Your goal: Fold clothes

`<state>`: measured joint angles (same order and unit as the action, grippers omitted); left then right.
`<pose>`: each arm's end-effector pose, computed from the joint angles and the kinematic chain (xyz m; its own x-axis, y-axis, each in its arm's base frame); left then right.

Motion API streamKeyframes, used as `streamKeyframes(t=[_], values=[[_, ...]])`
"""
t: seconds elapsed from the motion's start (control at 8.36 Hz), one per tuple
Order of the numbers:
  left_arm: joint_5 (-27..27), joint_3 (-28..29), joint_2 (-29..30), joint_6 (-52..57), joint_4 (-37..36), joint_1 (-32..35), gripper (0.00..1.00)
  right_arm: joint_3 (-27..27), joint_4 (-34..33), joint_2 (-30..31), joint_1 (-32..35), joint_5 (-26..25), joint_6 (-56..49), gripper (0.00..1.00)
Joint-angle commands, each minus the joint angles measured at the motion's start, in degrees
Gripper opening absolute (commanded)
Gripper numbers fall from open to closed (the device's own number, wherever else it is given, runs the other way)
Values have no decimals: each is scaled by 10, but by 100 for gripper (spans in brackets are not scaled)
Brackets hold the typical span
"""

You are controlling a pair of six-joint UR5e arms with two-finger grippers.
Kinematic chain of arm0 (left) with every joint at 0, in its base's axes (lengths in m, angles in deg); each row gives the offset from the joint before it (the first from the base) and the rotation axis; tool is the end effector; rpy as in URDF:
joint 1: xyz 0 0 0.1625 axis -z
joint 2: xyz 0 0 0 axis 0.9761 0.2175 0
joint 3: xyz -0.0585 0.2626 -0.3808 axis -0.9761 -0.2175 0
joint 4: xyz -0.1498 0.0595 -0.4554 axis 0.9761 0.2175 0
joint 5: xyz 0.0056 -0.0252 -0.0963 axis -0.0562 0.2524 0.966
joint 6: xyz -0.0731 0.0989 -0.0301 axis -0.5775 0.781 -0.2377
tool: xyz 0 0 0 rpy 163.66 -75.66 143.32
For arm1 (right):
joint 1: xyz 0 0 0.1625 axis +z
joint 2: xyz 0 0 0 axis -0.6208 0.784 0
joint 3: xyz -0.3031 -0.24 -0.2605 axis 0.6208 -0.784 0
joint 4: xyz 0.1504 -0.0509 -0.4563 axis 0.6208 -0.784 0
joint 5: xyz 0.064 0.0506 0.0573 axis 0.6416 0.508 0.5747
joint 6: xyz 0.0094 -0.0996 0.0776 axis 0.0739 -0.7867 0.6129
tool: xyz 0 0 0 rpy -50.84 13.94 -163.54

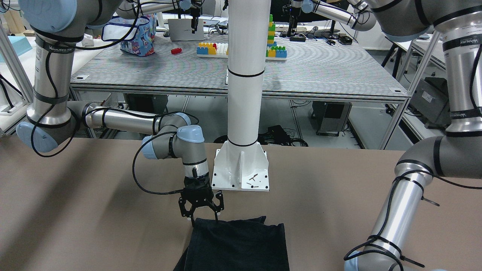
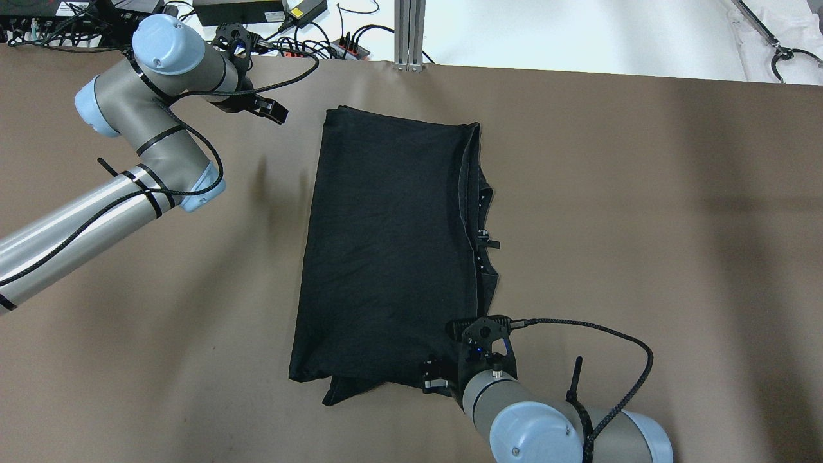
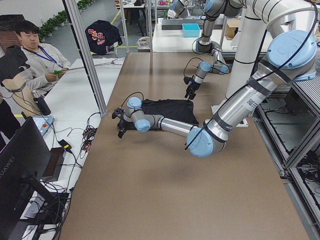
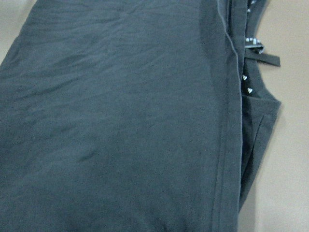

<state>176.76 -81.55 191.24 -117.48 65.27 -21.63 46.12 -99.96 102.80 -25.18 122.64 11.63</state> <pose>0.4558 -0.8312 0.3627 0.7005 0.2939 -0.6504 0.1136 0.8537 0.5081 -0.6025 -0.3137 0.2532 0.6192 -0.1483 0.7711 -0.2747 0.8790 0.3897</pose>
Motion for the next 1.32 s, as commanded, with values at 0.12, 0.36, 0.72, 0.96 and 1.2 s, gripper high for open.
streamKeyframes(t=[0.12, 0.36, 0.72, 0.96, 1.2], values=[[0, -1, 0, 0, 0, 0, 100, -65, -5, -61, 109, 62, -16, 93], [0, -1, 0, 0, 0, 0, 100, -185, -10, -143, 154, 89, -67, 93], [0, -1, 0, 0, 0, -1, 100, -336, -10, -229, 234, 173, -172, 93], [0, 0, 0, 0, 0, 0, 100, -377, -10, -237, 249, 181, -211, 93], [0, 0, 1, 0, 0, 0, 100, -397, -10, -237, 250, 181, -223, 93]])
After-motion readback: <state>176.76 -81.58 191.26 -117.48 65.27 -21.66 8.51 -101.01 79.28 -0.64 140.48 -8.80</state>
